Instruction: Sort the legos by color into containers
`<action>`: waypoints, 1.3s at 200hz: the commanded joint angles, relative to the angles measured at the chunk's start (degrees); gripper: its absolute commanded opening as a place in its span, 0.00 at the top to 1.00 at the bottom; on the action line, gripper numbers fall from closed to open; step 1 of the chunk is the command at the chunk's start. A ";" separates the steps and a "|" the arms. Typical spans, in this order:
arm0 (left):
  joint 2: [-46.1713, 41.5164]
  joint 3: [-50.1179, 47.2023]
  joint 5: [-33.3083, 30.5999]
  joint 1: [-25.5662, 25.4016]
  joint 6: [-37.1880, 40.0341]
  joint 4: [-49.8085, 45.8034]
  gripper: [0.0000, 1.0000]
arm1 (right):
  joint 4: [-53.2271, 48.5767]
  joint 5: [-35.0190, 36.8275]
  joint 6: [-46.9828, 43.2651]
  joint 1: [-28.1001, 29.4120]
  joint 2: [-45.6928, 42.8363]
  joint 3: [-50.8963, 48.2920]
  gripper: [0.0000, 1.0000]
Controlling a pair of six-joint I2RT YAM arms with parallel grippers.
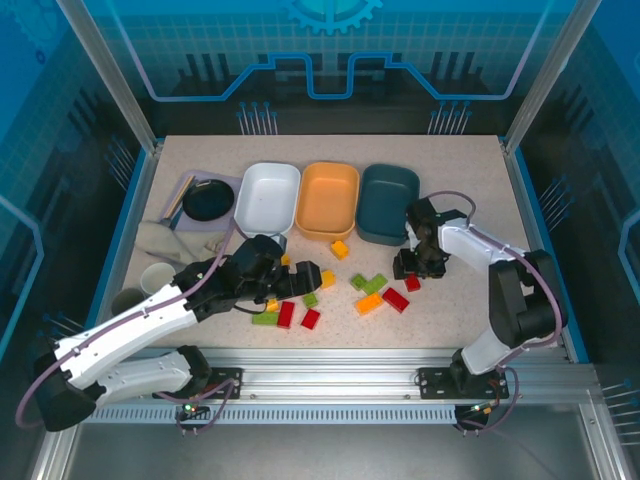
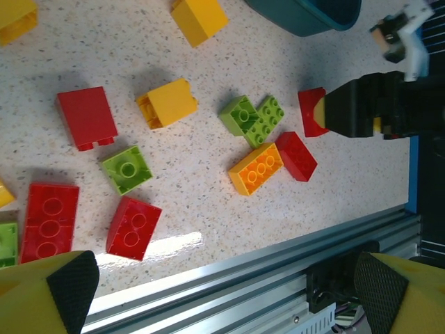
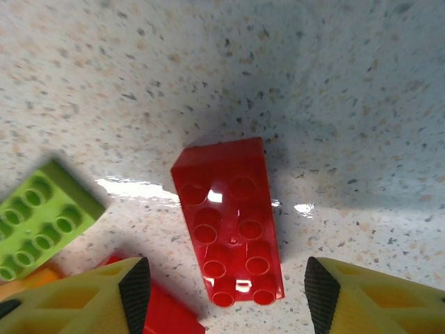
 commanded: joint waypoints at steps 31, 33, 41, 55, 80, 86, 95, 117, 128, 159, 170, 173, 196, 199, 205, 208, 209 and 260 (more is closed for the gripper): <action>1.52 0.98 0.10 -2.68 1.57 5.85 0.01 | 1.72 -0.69 0.02 0.48 4.74 0.00 0.48; 1.64 1.03 0.04 -2.77 1.59 6.00 0.01 | 1.73 -0.53 0.09 0.42 4.82 0.01 0.49; 1.83 1.14 -0.17 -3.10 1.65 6.34 0.01 | 1.83 -0.20 0.19 0.49 5.31 -0.04 0.51; 2.04 1.16 -0.44 -3.35 1.66 6.90 0.01 | 2.02 0.47 0.29 0.44 5.78 -0.24 0.54; 2.43 1.38 -0.37 -3.50 1.73 7.10 0.01 | 2.12 1.43 0.37 0.73 6.21 -0.43 0.58; 2.51 1.47 -0.45 -3.50 1.70 7.10 0.01 | 1.95 1.75 0.42 0.98 5.85 -0.37 0.61; 2.67 1.64 -0.58 -3.53 1.69 6.99 0.01 | 1.48 2.90 0.37 1.91 4.44 -0.29 0.68; 3.05 3.62 -1.93 -3.42 1.81 5.42 0.01 | -2.05 6.82 1.03 5.78 -3.14 2.08 0.72; 3.69 6.41 -3.29 -2.88 2.31 2.62 0.01 | -4.68 7.26 2.00 7.16 -6.36 4.85 0.72; 7.35 13.29 -0.47 2.05 4.31 -0.03 0.01 | -8.32 5.85 3.70 7.60 -5.96 15.51 0.71; 8.86 15.05 0.79 3.68 5.33 0.41 0.01 | -8.45 5.39 3.54 7.37 -2.28 19.78 0.71; 9.28 15.49 1.13 4.23 5.63 0.44 0.01 | -8.43 5.24 3.54 7.24 -1.17 20.62 0.71; 12.70 19.28 3.01 8.52 7.08 0.46 0.01 | -7.96 3.14 3.80 5.74 8.15 29.57 0.72; 13.18 19.58 3.31 9.10 7.12 0.42 0.01 | -7.87 3.19 3.84 5.45 9.36 30.61 0.72; 14.22 20.45 3.96 10.48 7.06 0.55 0.01 | -7.82 3.13 3.99 5.01 11.87 32.67 0.72; 14.63 20.87 4.37 11.20 6.98 0.59 0.01 | -7.82 3.04 4.07 4.79 13.18 33.85 0.72; 14.85 20.99 4.51 11.36 6.97 0.59 0.01 | -7.90 2.92 4.15 4.71 13.58 34.04 0.72; 22.36 25.17 6.59 17.42 8.08 -0.24 0.01 | -10.79 1.57 5.70 1.47 32.31 50.18 0.69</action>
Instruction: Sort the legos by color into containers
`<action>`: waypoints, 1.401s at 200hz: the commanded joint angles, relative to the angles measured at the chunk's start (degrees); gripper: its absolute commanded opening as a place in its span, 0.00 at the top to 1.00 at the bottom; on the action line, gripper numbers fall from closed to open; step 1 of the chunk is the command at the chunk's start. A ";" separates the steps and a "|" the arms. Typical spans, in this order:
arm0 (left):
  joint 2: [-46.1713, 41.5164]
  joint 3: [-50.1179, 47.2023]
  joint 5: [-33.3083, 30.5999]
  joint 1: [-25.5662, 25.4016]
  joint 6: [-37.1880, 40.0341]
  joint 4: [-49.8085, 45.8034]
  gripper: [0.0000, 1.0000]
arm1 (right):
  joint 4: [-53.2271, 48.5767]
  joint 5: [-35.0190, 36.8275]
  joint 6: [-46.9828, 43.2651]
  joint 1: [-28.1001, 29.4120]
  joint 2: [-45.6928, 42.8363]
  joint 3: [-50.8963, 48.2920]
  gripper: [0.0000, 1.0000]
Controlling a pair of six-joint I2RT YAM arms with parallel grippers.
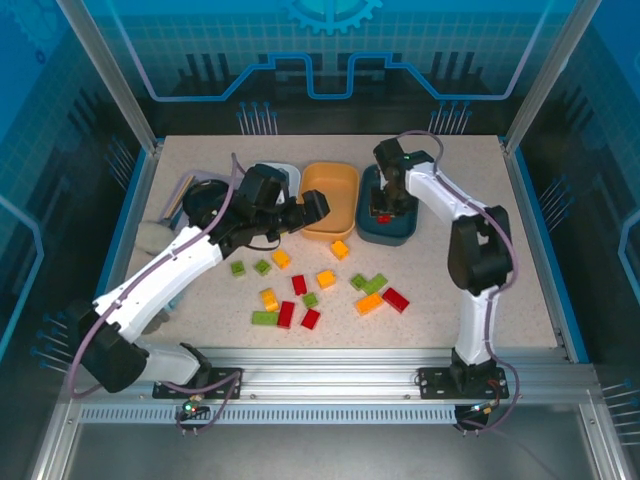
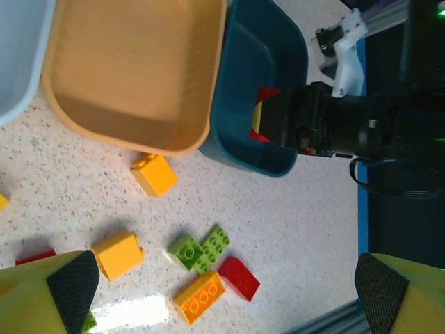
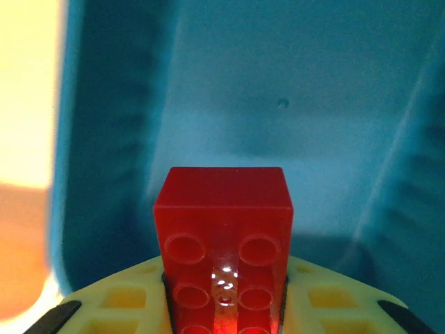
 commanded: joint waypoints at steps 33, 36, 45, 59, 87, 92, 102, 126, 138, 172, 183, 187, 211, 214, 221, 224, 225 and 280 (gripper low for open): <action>3.26 0.23 1.43 3.23 0.45 -2.37 0.01 | -6.17 -1.96 1.64 -2.70 11.95 11.50 0.64; 3.28 0.10 1.35 3.27 0.19 -2.51 0.01 | -6.28 -2.04 1.68 -2.74 12.28 11.83 0.62; 3.24 -0.35 1.03 3.51 -0.18 -3.02 0.01 | -6.64 -2.03 1.63 -2.93 12.53 12.52 0.57; 3.22 -0.52 -0.17 3.62 -0.97 -4.86 0.02 | -6.76 -1.82 1.03 -2.78 11.59 13.08 0.48; 1.86 -3.05 -2.62 3.63 -3.54 -8.21 0.02 | -6.19 -0.70 -0.03 -1.68 5.69 12.75 0.43; 1.50 -3.81 -2.90 3.63 -4.15 -8.57 0.02 | -5.89 -0.58 -0.03 -1.42 4.00 12.18 0.43; 0.88 -5.54 -4.02 3.66 -5.76 -9.76 0.04 | -4.60 -0.87 -0.12 -0.65 -0.20 10.04 0.43; 0.36 -10.55 -5.70 3.87 -11.68 -11.44 0.06 | 3.60 -3.42 -0.58 3.32 -13.28 -0.96 0.43; 1.22 -12.90 -4.23 4.26 -14.29 -9.32 0.06 | 10.23 -6.97 -1.46 6.25 -20.22 -9.55 0.42; 7.10 -13.56 -3.92 4.43 -19.39 -7.84 0.10 | 30.65 -18.13 -0.23 13.50 -38.55 -34.61 0.33; 8.51 -13.42 -4.94 4.41 -20.94 -7.34 0.12 | 35.07 -18.74 1.01 15.07 -42.80 -40.93 0.31; 9.06 -13.45 -5.38 4.41 -21.44 -7.14 0.13 | 36.44 -18.79 1.63 15.52 -44.23 -42.88 0.31; 11.66 -13.33 -7.63 4.47 -23.90 -5.50 0.16 | 42.35 -19.25 4.38 16.74 -50.63 -51.36 0.27; 12.07 -13.24 -7.95 4.46 -24.11 -5.50 0.16 | 42.37 -19.24 4.60 16.82 -50.99 -51.76 0.27; 13.06 -12.91 -8.69 4.41 -24.83 -5.82 0.18 | 41.72 -19.28 4.76 16.85 -51.32 -52.12 0.27; 13.47 -12.74 -8.96 4.45 -25.13 -6.05 0.18 | 41.35 -19.37 4.77 16.91 -51.36 -52.14 0.27; 13.61 -12.70 -9.08 4.47 -25.23 -6.07 0.18 | 41.29 -19.41 4.77 16.87 -51.37 -52.22 0.27; 19.57 -9.89 -15.52 4.18 -25.49 -6.56 0.28 | 38.63 -19.77 4.13 16.92 -51.37 -52.13 0.27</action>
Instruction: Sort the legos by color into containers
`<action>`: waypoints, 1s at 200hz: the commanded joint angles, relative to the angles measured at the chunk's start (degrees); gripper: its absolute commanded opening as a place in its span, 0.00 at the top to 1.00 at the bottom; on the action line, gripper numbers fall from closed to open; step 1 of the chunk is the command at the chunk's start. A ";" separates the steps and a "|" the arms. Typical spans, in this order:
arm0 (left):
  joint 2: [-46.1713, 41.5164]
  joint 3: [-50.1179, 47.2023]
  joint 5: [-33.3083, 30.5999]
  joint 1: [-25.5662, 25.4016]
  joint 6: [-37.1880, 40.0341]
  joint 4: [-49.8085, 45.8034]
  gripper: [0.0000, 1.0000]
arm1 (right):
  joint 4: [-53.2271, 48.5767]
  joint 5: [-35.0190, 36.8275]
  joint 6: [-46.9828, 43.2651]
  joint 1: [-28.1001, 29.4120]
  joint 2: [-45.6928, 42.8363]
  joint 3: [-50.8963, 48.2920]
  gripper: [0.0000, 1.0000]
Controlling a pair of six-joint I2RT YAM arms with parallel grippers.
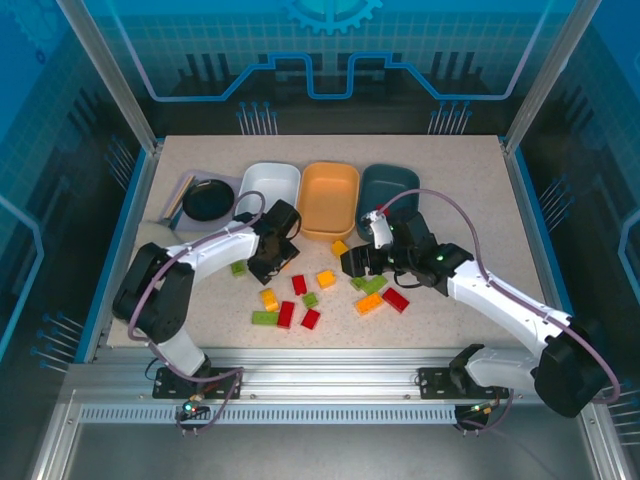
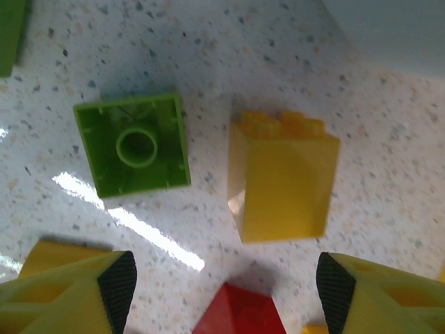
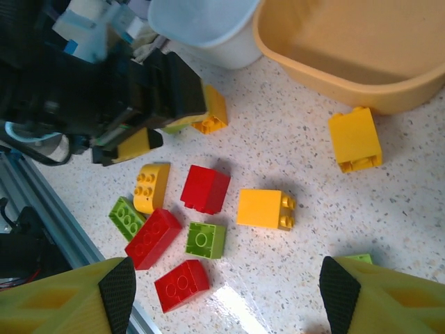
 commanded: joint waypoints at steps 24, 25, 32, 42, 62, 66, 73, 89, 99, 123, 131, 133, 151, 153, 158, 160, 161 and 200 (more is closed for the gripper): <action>2.69 3.30 -6.04 -0.14 -1.12 0.66 0.30 | 0.67 -1.39 0.68 0.83 -0.88 0.27 0.27; 2.71 3.30 -6.04 -0.14 -1.14 0.78 0.30 | 0.64 -1.38 0.65 0.83 -0.88 0.26 0.27; 2.95 3.52 -6.05 -0.38 -1.12 1.15 0.31 | 0.35 -1.44 0.55 0.77 -0.88 0.24 0.28; 3.26 4.12 -6.41 -1.03 -1.25 1.20 0.31 | -0.17 -1.53 0.40 0.79 -0.88 0.15 0.28; 3.77 5.14 -7.50 -2.44 -1.66 0.94 0.31 | -1.19 -1.80 0.16 0.44 -0.64 0.03 0.28; 4.08 5.21 -7.45 -2.58 -1.84 0.95 0.31 | -1.28 -1.75 0.11 0.34 -0.62 0.05 0.28; 4.54 5.22 -7.28 -2.60 -2.34 0.87 0.31 | -1.40 -1.82 0.14 0.15 -0.62 0.00 0.28; 5.82 5.62 -7.39 -2.36 -2.46 0.74 0.31 | -1.64 -2.05 0.19 -0.29 -0.62 0.03 0.28; 6.60 6.25 -7.55 -2.32 -2.18 0.35 0.32 | -1.84 -2.16 0.19 -0.53 -0.64 0.28 0.28; 8.58 7.93 -8.01 -2.12 -1.27 -0.85 0.35 | -2.62 -2.34 -0.03 -0.98 -0.70 0.59 0.28; 9.11 8.26 -8.09 -2.01 -0.99 -0.97 0.36 | -2.69 -2.46 -0.04 -1.17 -0.71 0.59 0.28; 9.26 8.34 -8.11 -2.06 -0.90 -0.99 0.36 | -2.72 -2.46 -0.06 -1.18 -0.73 0.59 0.28; 10.34 8.67 -7.85 -2.06 -0.26 -0.68 0.42 | -3.16 -2.47 0.03 -1.57 -0.70 0.59 0.28; 10.45 8.78 -7.85 -2.07 -0.21 -0.66 0.42 | -3.17 -2.47 0.02 -1.55 -0.75 0.59 0.28; 10.67 8.91 -7.88 -2.07 -0.20 -0.89 0.43 | -3.24 -2.45 0.06 -1.54 -0.71 0.52 0.28; 10.75 8.88 -7.88 -2.07 -0.20 -0.97 0.43 | -3.26 -2.48 0.07 -1.58 -0.70 0.51 0.28; 10.82 8.90 -7.88 -2.07 -0.20 -1.00 0.43 | -3.26 -2.50 0.05 -1.61 -0.70 0.51 0.28; 10.81 8.59 -8.67 -2.07 0.41 -1.13 0.57 | -3.17 -2.52 0.26 -1.99 -0.70 0.55 0.28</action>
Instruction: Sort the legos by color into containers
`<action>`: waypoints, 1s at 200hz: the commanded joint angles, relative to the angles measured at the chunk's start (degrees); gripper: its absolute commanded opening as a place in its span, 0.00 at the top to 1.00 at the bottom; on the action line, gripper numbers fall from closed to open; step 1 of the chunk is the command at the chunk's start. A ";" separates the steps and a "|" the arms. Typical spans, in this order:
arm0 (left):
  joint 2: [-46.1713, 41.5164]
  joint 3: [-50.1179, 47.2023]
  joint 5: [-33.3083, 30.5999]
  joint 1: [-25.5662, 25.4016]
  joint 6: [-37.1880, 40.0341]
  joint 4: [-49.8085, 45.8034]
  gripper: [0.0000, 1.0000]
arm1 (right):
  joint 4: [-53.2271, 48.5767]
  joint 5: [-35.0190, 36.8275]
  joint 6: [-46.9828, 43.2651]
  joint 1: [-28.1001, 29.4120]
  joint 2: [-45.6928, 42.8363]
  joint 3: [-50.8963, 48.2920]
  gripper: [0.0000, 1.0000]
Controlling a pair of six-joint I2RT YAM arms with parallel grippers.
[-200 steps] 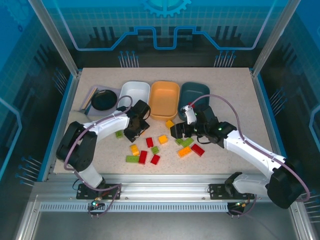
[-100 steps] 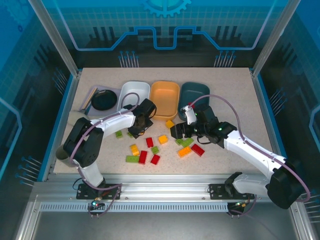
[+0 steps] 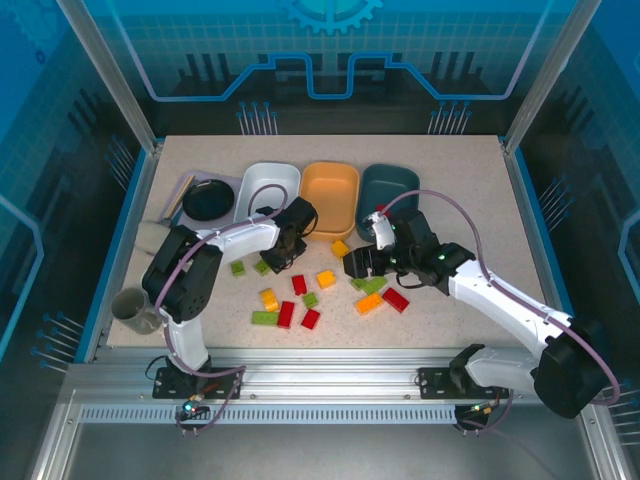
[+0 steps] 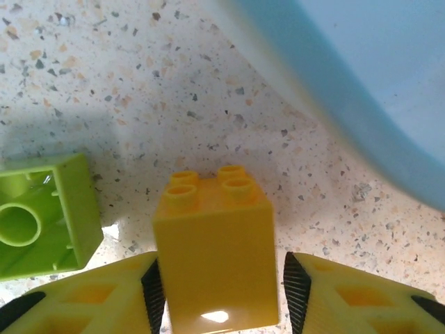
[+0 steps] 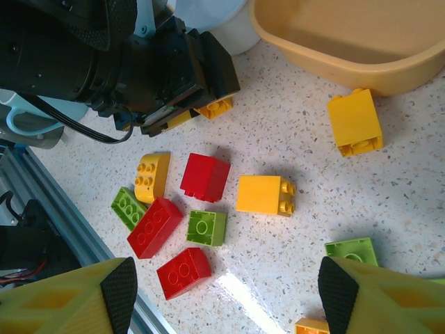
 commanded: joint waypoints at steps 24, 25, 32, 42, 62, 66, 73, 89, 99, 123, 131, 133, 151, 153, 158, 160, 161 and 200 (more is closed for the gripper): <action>0.26 0.73 -2.20 0.31 1.67 -2.30 0.63 | -0.59 -0.87 0.19 -0.91 -0.29 0.63 0.28; 0.20 0.72 -2.22 0.26 1.68 -2.36 0.63 | -0.58 -0.84 0.19 -0.91 -0.29 0.65 0.28; -0.30 0.49 -2.50 0.14 1.73 -2.50 0.63 | -0.62 -0.77 0.33 -0.91 -0.21 0.76 0.28; -1.17 -0.09 -2.82 -0.09 1.79 -2.36 0.63 | -0.57 -0.64 0.30 -0.91 -0.25 0.91 0.28; -3.02 -1.27 -2.86 -0.29 1.23 -2.43 0.64 | -0.47 -0.37 0.13 -0.91 0.04 0.99 0.28; -3.39 -1.44 -2.86 -0.31 1.10 -2.60 0.64 | -0.57 -0.29 0.11 -0.95 0.13 1.04 0.28; -4.13 -1.66 -2.86 -0.48 0.97 -2.90 0.65 | -0.61 -0.36 0.11 -1.07 0.30 1.29 0.28; -6.43 -1.58 -3.16 -1.24 1.31 -4.04 0.65 | -1.23 -0.26 -0.03 -0.98 0.33 2.12 0.29; -8.46 -1.34 -3.26 -2.17 1.75 -5.19 0.65 | -1.60 -0.20 -0.16 -1.03 0.23 2.36 0.29; -13.26 0.14 -3.63 -3.09 4.02 -9.01 0.65 | -0.66 -0.81 -0.88 -0.61 -0.46 3.21 0.29; -14.78 0.62 -3.78 -2.71 5.64 -9.71 0.65 | 0.18 -0.89 -0.82 -0.41 -0.81 4.18 0.29; -15.09 0.77 -3.75 -2.47 6.17 -9.90 0.65 | 0.47 -0.86 -0.74 -0.39 -0.86 4.30 0.29; -16.10 3.81 -3.41 0.60 10.80 -12.02 0.65 | 3.14 -0.42 0.48 -0.05 -1.17 4.76 0.28; -16.12 4.21 -3.33 1.04 11.37 -12.23 0.65 | 3.39 -0.26 0.75 -0.06 -1.17 4.84 0.28; -16.00 5.20 -2.99 2.18 13.11 -12.47 0.65 | 4.19 0.04 1.27 -0.04 -1.04 5.06 0.27; -15.85 5.59 -2.85 2.69 13.88 -12.41 0.64 | 4.46 0.10 1.43 -0.08 -0.94 5.18 0.27; -15.77 5.78 -2.72 2.90 14.20 -12.39 0.64 | 4.63 0.12 1.52 -0.10 -0.92 5.26 0.27; -6.98 15.15 3.53 12.78 23.34 -10.76 0.63 | 7.42 0.64 4.66 -0.31 2.92 9.73 0.26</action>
